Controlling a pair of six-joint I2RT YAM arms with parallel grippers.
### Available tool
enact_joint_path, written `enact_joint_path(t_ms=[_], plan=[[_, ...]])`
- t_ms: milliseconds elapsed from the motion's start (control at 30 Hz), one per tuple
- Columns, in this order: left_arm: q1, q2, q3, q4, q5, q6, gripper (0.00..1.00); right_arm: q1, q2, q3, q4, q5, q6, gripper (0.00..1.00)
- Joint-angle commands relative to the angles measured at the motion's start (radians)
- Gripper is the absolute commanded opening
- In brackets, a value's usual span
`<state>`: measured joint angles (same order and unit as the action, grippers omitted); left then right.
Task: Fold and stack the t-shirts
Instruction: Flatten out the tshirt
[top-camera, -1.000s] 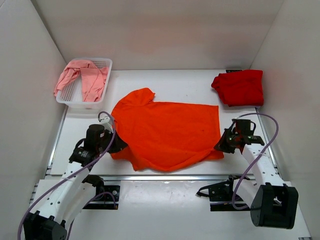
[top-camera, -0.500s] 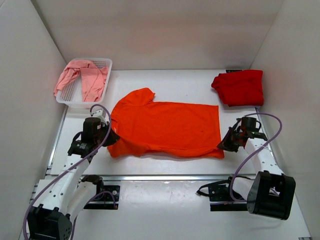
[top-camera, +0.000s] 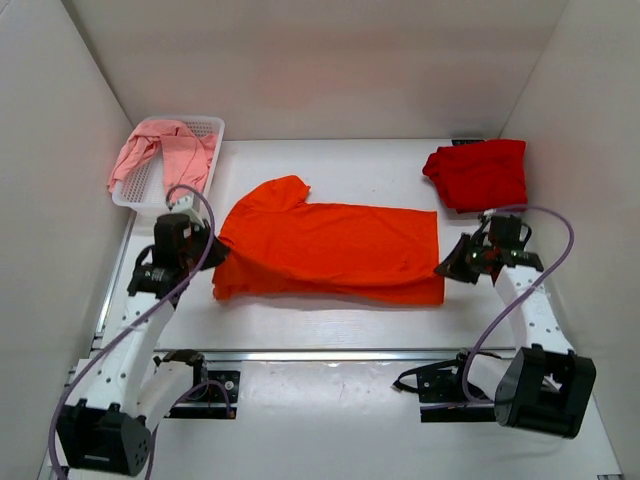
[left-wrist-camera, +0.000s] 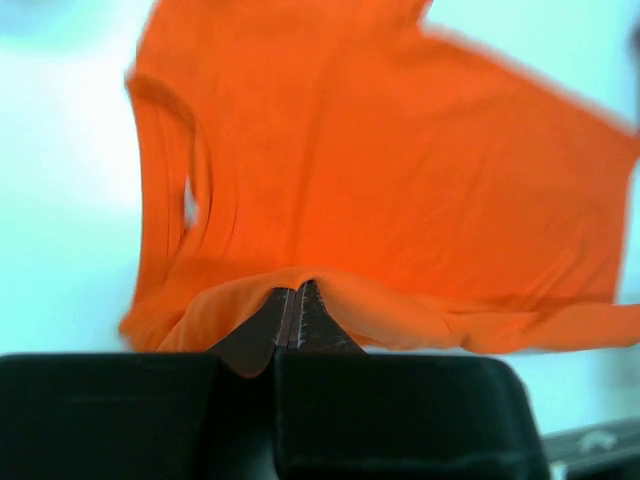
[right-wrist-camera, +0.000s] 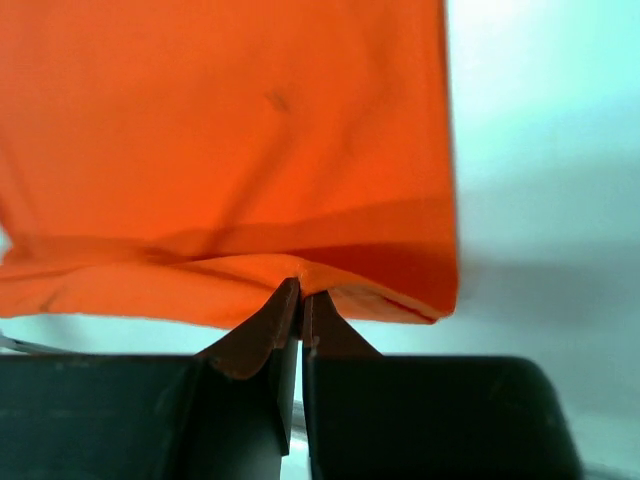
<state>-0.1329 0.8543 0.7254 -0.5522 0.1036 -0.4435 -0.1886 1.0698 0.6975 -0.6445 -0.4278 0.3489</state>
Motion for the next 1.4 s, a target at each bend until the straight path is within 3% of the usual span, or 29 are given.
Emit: enact_joint_path(t_ms=[0, 100, 167, 267, 367, 433, 533, 733, 833, 933, 1133, 1267, 1367], plan=[[0.056, 0.147, 0.193, 0.146, 0.054, 0.006, 0.0, 0.011, 0.112, 0.199, 0.14, -0.032, 0.015, 0.0], [0.076, 0.49, 0.539, 0.152, 0.145, 0.022, 0.0, 0.011, 0.333, 0.501, 0.154, -0.089, 0.002, 0.0], [0.101, 0.689, 0.966, 0.068, 0.259, 0.02, 0.0, 0.015, 0.483, 0.827, 0.128, -0.115, -0.001, 0.0], [0.159, 0.927, 1.441, 0.046, 0.408, -0.056, 0.0, 0.017, 0.616, 1.215, 0.057, -0.114, 0.005, 0.0], [0.217, 0.843, 1.343, 0.228, 0.401, -0.15, 0.0, -0.005, 0.689, 1.449, -0.017, -0.123, 0.025, 0.0], [0.225, 0.803, 1.298, 0.225, 0.401, -0.12, 0.0, -0.021, 0.687, 1.439, -0.014, -0.161, 0.033, 0.01], [0.226, 0.694, 1.108, 0.276, 0.398, -0.106, 0.0, -0.028, 0.613, 1.202, 0.087, -0.195, 0.015, 0.0], [0.177, 0.397, 0.561, 0.416, 0.351, -0.115, 0.0, -0.043, 0.451, 0.771, 0.192, -0.207, -0.025, 0.0], [0.147, 0.222, 0.304, 0.408, 0.34, -0.126, 0.0, -0.046, 0.357, 0.564, 0.198, -0.2, -0.05, 0.0], [0.067, 0.042, 0.079, 0.297, 0.242, -0.094, 0.0, -0.046, 0.273, 0.371, 0.19, -0.183, -0.08, 0.0], [0.003, -0.126, -0.168, 0.121, 0.182, -0.063, 0.0, -0.045, 0.176, 0.09, 0.171, -0.184, -0.085, 0.01], [-0.005, -0.133, -0.225, 0.159, 0.261, -0.106, 0.0, -0.025, 0.102, -0.002, 0.164, -0.199, -0.071, 0.0], [0.027, -0.089, -0.213, 0.241, 0.245, -0.133, 0.0, 0.003, 0.102, 0.04, 0.222, -0.174, -0.053, 0.0]])
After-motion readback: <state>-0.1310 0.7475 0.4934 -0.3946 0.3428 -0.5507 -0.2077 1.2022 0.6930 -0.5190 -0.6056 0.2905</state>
